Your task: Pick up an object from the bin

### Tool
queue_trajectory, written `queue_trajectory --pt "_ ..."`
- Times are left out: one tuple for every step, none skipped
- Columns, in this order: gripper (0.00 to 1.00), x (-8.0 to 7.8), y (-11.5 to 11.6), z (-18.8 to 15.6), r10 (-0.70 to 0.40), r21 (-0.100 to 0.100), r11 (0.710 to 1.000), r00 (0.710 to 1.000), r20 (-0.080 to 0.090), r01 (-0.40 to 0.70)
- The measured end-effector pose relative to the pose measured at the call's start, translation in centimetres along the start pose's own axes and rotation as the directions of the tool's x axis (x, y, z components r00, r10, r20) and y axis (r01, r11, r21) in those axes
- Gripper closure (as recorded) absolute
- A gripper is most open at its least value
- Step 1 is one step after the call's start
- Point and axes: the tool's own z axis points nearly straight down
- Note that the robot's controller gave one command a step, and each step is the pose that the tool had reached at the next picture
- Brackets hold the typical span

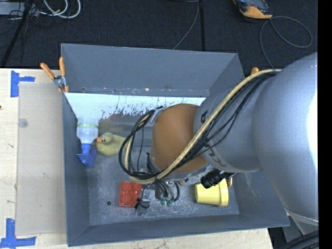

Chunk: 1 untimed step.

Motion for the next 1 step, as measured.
queue_trajectory --pt "1.0 -0.09 0.05 -2.37 -0.001 -0.002 1.0 1.0 0.005 0.001"
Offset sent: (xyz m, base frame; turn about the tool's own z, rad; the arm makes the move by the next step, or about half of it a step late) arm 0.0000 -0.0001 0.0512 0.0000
